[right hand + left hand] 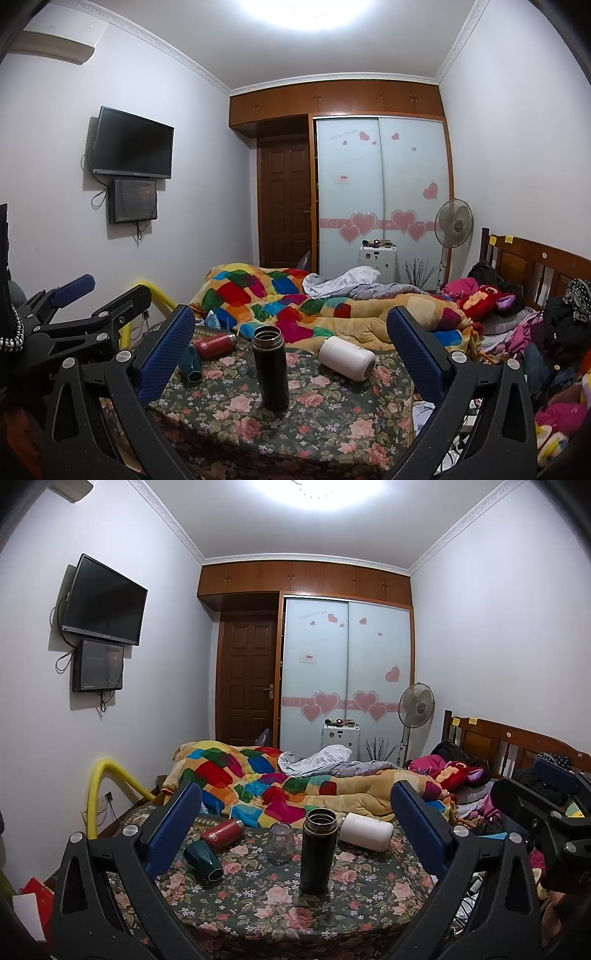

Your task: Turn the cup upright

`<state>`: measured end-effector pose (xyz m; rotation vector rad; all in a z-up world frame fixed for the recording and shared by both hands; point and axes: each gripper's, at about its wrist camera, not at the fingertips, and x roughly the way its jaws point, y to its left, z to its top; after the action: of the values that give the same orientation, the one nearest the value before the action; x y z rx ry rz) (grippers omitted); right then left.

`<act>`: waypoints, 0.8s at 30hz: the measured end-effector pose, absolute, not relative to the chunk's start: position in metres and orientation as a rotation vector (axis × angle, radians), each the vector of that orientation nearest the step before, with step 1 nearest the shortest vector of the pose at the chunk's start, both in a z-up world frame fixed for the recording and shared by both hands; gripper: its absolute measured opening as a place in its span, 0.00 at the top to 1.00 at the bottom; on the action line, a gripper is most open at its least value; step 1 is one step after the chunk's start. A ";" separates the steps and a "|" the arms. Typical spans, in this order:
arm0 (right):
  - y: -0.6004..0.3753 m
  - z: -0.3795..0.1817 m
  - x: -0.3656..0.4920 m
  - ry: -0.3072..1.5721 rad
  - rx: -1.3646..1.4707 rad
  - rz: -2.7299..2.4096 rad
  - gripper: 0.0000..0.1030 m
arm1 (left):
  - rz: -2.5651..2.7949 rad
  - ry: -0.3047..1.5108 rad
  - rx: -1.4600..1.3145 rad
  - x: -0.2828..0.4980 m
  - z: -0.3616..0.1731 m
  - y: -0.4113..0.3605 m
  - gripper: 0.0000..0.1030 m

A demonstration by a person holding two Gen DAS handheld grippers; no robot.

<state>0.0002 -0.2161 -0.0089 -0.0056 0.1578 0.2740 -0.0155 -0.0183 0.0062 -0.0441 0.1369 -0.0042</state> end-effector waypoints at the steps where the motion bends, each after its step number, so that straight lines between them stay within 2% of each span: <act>1: -0.217 -0.009 0.000 0.158 -0.005 0.274 0.00 | -0.004 0.137 -0.044 -0.015 0.006 -0.018 0.00; 24: -0.217 -0.009 0.002 0.167 -0.007 0.270 0.00 | -0.027 0.145 -0.043 -0.013 0.001 -0.023 0.00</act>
<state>0.0017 -0.2171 -0.0092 -0.0073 0.1670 0.2699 -0.0133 -0.0227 0.0006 -0.0433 0.1447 -0.0274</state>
